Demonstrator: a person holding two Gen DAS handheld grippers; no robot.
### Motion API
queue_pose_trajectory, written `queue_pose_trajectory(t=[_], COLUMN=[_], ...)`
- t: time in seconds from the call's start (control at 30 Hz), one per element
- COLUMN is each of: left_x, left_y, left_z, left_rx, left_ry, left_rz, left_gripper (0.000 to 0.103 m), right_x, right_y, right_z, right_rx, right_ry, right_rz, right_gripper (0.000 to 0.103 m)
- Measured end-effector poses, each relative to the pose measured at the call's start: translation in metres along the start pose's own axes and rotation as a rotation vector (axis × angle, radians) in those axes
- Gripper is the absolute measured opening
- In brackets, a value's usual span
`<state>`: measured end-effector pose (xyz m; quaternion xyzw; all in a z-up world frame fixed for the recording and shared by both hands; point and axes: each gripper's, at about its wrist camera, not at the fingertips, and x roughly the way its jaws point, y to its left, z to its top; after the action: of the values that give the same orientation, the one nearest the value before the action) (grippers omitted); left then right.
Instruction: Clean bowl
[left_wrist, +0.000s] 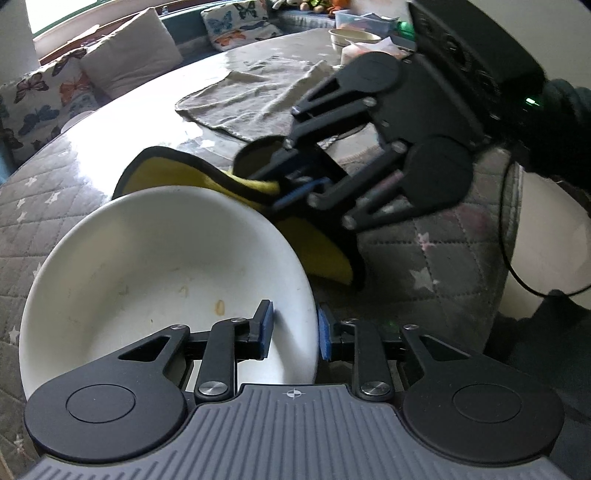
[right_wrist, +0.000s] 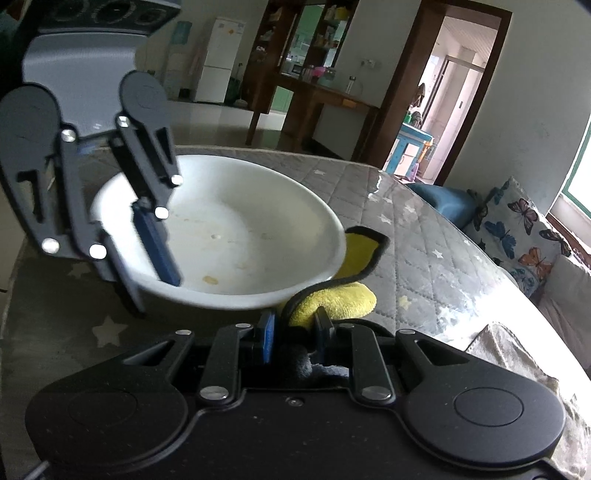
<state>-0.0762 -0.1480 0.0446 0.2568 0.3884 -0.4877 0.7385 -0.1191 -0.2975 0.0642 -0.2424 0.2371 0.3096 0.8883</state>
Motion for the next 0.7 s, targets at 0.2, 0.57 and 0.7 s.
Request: queue_pose_trajectory(t=[0.2,0.57,0.7], left_x=[-0.004,-0.005,-0.002], left_y=[-0.001,0.001,-0.001], left_z=[-0.007,-0.010,-0.007], left_rx=[0.006,-0.062,-0.061], left_ry=[0.002,-0.014,-0.016], left_rz=[-0.019,-0.003,0.012], left_gripper=[0.025,0.028,0.029], right_x=[0.012,0.014,0.005], right_y=[-0.014,-0.018,-0.007], right_z=[0.002,0.001,0.001], right_rx=[-0.002,0.016,0.028], right_ry=[-0.003,-0.012,0.001], right_rz=[-0.015,-0.011,-0.017], right_gripper=[0.023,0.023,0.023])
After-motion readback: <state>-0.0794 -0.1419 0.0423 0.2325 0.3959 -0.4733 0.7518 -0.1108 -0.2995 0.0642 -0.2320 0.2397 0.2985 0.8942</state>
